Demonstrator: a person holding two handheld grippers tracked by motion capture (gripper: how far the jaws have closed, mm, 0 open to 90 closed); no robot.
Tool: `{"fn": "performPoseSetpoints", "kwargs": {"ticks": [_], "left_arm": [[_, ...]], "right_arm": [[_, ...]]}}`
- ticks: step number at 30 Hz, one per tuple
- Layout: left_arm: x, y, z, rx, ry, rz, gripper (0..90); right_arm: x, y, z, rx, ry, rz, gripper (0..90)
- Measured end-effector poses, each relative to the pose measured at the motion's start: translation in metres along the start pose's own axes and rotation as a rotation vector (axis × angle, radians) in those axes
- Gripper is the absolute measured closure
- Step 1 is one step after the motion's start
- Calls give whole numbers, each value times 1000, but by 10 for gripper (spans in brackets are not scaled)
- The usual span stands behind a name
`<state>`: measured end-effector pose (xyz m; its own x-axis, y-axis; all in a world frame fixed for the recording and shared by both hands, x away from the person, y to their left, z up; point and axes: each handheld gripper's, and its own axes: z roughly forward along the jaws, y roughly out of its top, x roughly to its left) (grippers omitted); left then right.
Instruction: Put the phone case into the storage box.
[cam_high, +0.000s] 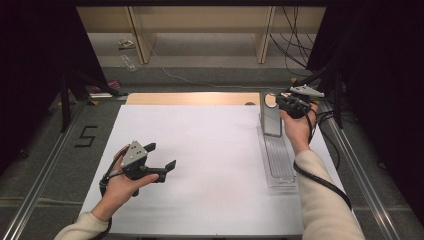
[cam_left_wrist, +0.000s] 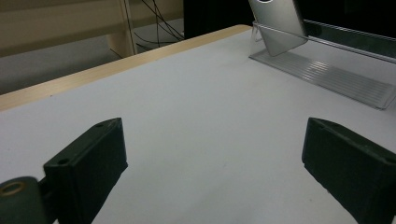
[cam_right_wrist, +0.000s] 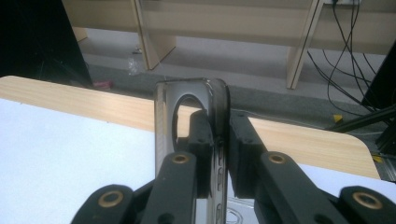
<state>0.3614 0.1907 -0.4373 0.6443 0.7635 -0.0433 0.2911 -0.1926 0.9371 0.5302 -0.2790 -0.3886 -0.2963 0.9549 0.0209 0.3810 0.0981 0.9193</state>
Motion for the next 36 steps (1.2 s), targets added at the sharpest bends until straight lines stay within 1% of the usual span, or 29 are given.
{"fn": "performPoseSetpoints", "kwargs": {"ticks": [10, 19, 23, 26, 36], "left_arm": [[0, 0, 0, 1, -1, 0, 61], [0, 0, 0, 0, 0, -1, 61], [0, 0, 0, 0, 0, 0, 61], [0, 0, 0, -1, 0, -1, 60], [0, 0, 1, 0, -1, 0, 61]], "right_arm": [[0, -4, 1, -10, 8, 7, 815], [-2, -8, 4, -3, 10, 27, 809], [-2, -10, 5, 2, 12, 23, 806], [-3, -11, 6, 3, 11, 33, 804], [-3, -12, 6, -1, 11, 42, 802]]}}
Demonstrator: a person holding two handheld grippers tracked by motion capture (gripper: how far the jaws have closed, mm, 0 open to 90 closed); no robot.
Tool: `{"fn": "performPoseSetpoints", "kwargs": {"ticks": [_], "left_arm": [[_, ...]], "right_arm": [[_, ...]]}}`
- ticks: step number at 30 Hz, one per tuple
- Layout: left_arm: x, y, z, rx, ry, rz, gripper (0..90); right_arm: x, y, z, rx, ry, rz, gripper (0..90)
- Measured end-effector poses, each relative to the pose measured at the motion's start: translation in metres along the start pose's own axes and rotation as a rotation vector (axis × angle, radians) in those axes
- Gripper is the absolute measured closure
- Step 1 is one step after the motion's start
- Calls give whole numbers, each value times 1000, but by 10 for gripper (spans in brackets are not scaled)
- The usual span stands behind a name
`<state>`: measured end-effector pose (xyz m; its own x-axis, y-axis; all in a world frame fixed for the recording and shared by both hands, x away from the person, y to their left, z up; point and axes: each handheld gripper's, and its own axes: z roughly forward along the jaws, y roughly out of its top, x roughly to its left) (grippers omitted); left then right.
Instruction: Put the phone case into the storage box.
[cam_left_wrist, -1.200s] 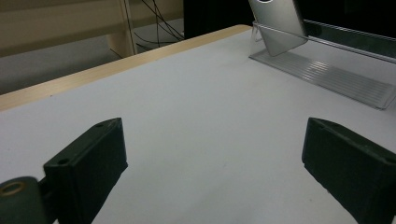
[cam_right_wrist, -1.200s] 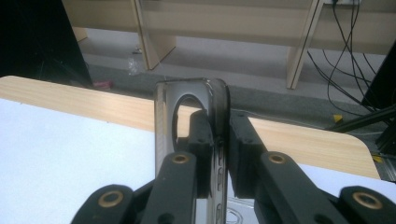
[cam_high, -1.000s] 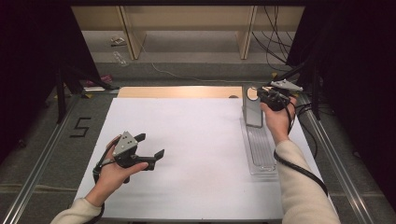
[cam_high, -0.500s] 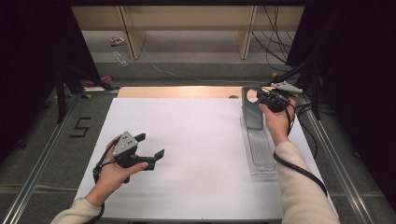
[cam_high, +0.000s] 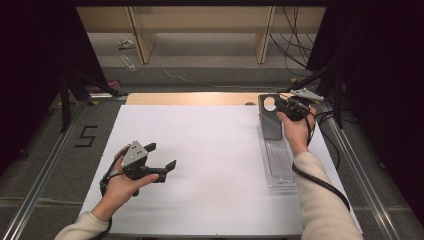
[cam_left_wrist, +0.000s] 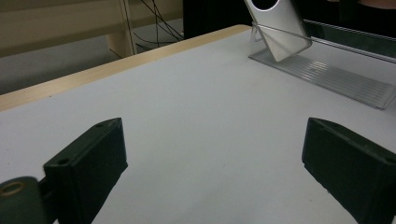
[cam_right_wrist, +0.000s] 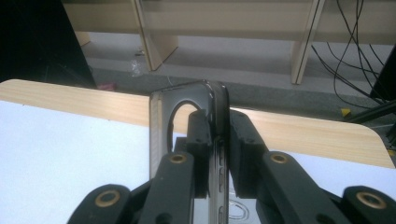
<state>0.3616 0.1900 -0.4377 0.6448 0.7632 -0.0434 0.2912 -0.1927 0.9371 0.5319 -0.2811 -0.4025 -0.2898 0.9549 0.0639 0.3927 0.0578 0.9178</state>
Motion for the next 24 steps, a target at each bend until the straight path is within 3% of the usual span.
{"fn": "performPoseSetpoints", "kwargs": {"ticks": [24], "left_arm": [[0, 0, 1, 1, -2, -1, 61]], "right_arm": [[-2, -2, 6, 21, -36, -15, 743]]}}
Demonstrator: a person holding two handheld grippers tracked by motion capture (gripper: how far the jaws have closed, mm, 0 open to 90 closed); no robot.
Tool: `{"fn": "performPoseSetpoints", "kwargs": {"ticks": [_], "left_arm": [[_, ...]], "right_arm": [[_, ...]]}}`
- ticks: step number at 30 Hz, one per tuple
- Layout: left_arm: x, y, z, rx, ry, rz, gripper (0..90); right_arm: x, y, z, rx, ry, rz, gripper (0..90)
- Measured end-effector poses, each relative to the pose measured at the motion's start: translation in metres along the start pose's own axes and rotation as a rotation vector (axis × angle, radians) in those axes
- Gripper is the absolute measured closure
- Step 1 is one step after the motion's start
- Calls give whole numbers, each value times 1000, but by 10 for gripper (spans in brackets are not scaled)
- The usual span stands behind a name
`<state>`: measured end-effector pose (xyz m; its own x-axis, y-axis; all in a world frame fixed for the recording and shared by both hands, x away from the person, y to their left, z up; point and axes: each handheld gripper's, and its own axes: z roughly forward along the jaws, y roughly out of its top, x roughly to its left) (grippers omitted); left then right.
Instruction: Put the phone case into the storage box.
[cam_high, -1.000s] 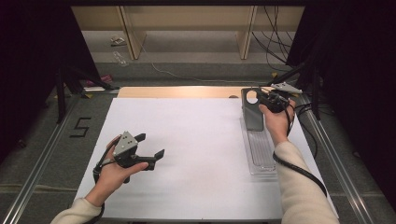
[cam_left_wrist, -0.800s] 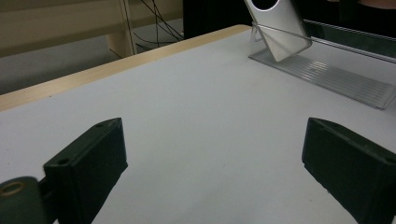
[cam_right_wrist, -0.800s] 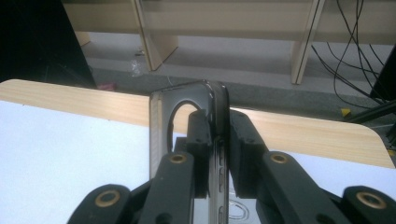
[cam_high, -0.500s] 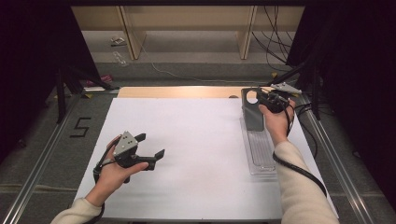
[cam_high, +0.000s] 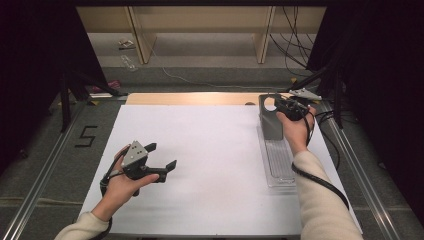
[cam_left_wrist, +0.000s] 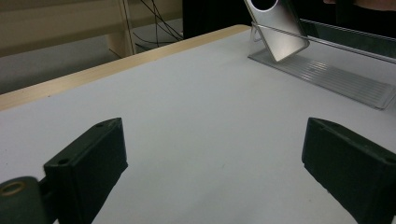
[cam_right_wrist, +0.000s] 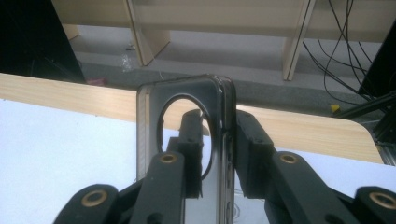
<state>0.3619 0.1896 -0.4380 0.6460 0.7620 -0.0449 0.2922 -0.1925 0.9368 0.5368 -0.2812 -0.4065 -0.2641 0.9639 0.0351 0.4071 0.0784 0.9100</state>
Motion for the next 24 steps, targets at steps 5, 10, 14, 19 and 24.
{"fn": "performPoseSetpoints", "kwargs": {"ticks": [5, 10, 14, 19, 24], "left_arm": [[0, 0, 0, 0, 1, -1, 61], [0, 0, 0, -1, 0, 0, 61], [0, 0, 0, -1, 0, 0, 61], [0, 0, 0, -1, 0, 0, 61], [0, 0, 0, 0, 0, 0, 61]], "right_arm": [[-1, -1, 1, 3, -10, -2, 723], [-2, -1, 3, 8, -20, 0, 706], [-4, -2, 4, 15, -30, -2, 667], [-4, -2, 6, 23, -40, 1, 620], [-4, -1, 9, 44, -51, -3, 510]]}}
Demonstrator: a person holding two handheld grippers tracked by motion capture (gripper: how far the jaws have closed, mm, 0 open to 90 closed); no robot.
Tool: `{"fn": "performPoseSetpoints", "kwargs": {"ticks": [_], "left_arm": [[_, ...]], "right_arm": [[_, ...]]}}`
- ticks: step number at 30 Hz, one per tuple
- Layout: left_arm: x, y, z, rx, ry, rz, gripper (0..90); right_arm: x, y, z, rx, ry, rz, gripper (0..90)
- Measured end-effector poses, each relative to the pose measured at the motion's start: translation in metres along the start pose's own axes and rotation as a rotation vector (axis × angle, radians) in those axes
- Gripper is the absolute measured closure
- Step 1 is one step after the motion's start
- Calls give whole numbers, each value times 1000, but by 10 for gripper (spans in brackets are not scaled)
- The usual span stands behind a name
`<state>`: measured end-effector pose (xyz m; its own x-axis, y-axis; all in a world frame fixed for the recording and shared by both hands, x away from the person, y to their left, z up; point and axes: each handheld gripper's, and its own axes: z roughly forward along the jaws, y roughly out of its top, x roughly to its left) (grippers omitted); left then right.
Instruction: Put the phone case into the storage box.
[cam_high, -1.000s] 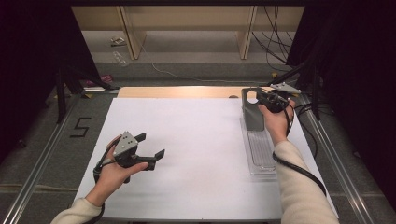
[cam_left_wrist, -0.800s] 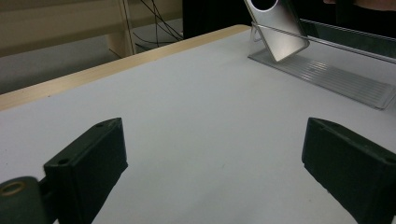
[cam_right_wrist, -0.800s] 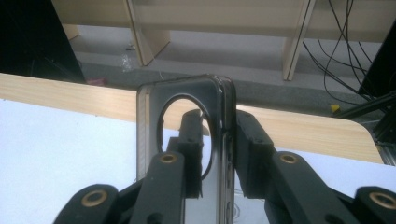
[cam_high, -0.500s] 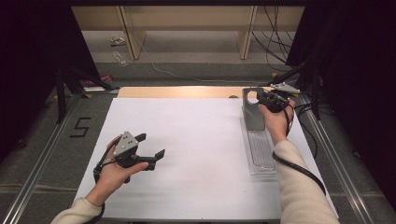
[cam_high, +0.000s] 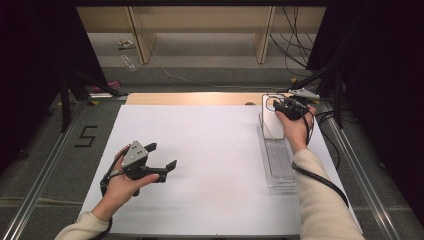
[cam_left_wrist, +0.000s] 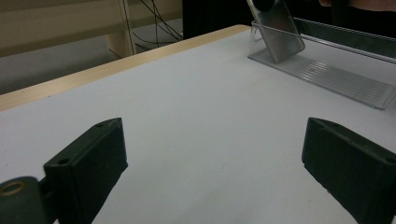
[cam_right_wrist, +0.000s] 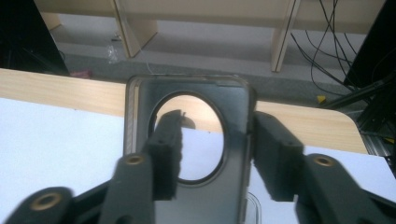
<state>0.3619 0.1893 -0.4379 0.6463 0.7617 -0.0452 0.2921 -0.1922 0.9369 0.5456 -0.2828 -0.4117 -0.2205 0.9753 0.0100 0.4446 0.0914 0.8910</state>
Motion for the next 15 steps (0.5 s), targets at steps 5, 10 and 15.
{"fn": "performPoseSetpoints", "kwargs": {"ticks": [5, 10, 15], "left_arm": [[0, 0, 0, 0, 0, 0, 61], [0, 0, 0, 1, 0, 1, 62], [0, 0, 0, 1, -1, 1, 62]], "right_arm": [[1, 0, 2, 6, 0, -17, 462], [1, 1, 2, 2, -11, -16, 397], [1, 3, 0, -11, -11, -9, 381]]}}
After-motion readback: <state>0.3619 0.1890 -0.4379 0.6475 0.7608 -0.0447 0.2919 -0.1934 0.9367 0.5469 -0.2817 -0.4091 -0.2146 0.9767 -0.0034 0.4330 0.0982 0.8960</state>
